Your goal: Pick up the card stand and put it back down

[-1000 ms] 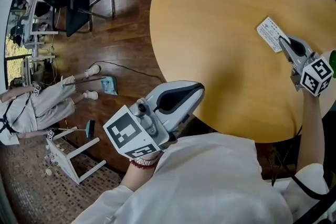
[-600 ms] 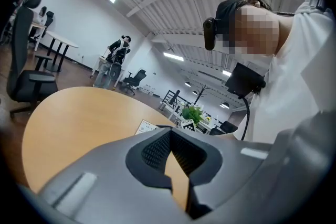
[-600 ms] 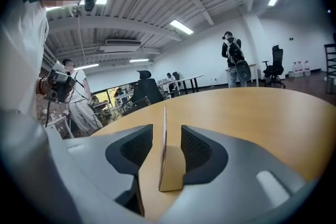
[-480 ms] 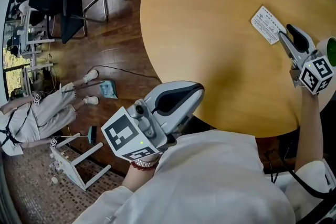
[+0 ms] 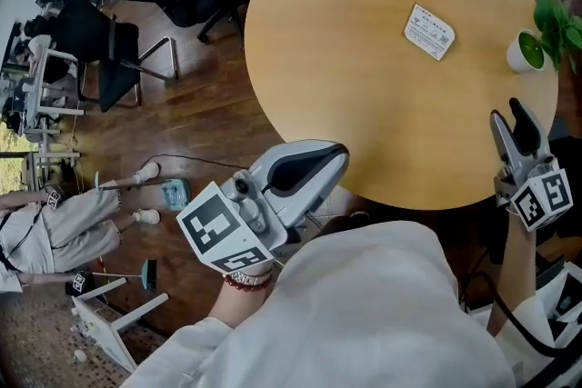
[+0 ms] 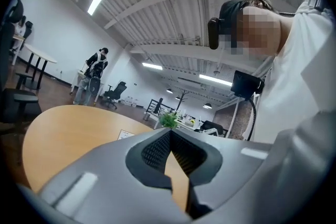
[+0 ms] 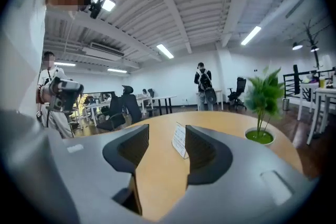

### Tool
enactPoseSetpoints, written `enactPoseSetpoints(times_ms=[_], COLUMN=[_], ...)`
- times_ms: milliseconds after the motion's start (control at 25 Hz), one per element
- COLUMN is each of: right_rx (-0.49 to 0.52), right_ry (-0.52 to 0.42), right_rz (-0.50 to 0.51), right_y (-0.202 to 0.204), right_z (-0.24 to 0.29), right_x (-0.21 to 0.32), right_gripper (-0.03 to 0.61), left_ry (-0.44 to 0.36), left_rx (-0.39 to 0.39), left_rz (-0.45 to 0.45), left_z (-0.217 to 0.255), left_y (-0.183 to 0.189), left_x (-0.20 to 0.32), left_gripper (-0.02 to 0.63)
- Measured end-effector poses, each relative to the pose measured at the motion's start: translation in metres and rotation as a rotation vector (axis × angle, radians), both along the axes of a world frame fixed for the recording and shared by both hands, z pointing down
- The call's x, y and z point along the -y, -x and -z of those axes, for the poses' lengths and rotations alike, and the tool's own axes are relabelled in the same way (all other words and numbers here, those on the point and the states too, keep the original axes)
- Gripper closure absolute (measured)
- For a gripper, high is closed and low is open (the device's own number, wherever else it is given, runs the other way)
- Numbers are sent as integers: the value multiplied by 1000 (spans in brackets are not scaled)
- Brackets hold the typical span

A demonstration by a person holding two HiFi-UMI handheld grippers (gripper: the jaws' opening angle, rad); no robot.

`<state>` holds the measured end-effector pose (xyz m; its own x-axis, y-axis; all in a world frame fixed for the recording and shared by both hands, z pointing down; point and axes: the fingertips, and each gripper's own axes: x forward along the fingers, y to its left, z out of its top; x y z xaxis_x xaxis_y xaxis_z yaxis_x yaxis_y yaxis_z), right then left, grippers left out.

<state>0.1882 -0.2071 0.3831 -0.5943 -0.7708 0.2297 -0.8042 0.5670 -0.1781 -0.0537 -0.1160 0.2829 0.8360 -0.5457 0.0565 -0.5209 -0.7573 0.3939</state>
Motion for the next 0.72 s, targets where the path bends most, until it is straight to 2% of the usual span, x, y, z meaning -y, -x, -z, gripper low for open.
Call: enactPoseSetpoints(times_ms=[120,240,440,600,720], right_rx=[19,55,102,88,102], right_ry=[-77,-125,-116,-115,-98], right_rz=[-25,-3,7,69,95], right_y=[10,36,74,104,112], right_z=[60,97,119,132,135], right_x=[-62,-123,-197,-239,-264], right_gripper=[342,339,339,339,339], left_ry=[-41,-30,24,-4,-23], left_rx=[-57,-85,-85,-97,-101], left_rz=[-55,-86,-87,-90,-115], left_z=[15,12,-3,4,11], left_y=[5,17,38,34,15], left_x=[-49,-93,-138,-159,-170], left_gripper=[623,623,623,624,623])
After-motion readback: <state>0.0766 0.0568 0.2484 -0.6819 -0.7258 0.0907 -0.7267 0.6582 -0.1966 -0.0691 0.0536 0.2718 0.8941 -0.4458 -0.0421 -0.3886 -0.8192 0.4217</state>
